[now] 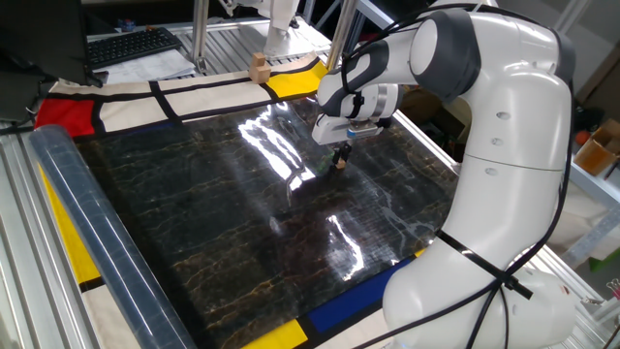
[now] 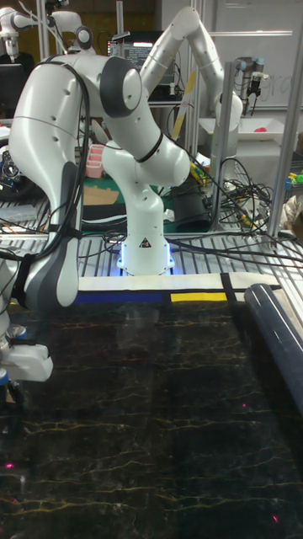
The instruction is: Hold a small block with the gripper and sweep it from left to right on the table
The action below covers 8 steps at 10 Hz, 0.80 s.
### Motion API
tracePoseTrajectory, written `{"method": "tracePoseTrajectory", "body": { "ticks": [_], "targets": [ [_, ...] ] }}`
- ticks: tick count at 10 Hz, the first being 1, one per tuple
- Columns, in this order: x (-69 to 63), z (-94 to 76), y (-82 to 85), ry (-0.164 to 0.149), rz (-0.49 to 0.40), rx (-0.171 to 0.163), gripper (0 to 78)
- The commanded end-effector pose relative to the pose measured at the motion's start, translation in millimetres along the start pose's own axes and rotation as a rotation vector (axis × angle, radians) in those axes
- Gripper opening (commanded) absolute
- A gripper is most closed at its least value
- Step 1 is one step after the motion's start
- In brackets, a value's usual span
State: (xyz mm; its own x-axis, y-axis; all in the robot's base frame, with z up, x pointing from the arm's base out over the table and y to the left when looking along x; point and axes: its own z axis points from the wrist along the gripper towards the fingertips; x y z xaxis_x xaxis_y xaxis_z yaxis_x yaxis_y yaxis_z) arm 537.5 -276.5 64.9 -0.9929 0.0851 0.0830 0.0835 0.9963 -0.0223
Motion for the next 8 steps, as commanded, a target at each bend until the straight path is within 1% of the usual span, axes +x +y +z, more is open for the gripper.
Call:
{"method": "tracePoseTrajectory", "body": {
  "ticks": [1,4,6,7,8],
  "targets": [
    [4.6,-12.8,8.3,-0.001,0.029,0.001,1.4],
    [7.5,-21.2,11.5,0.005,0.018,0.000,1.4],
    [8.4,-23.1,11.7,0.016,0.017,0.001,1.4],
    [11.7,-21.8,12.1,0.032,0.021,0.007,1.4],
    [12.4,-21.4,12.1,0.035,0.021,0.007,1.4]
  ]
}}
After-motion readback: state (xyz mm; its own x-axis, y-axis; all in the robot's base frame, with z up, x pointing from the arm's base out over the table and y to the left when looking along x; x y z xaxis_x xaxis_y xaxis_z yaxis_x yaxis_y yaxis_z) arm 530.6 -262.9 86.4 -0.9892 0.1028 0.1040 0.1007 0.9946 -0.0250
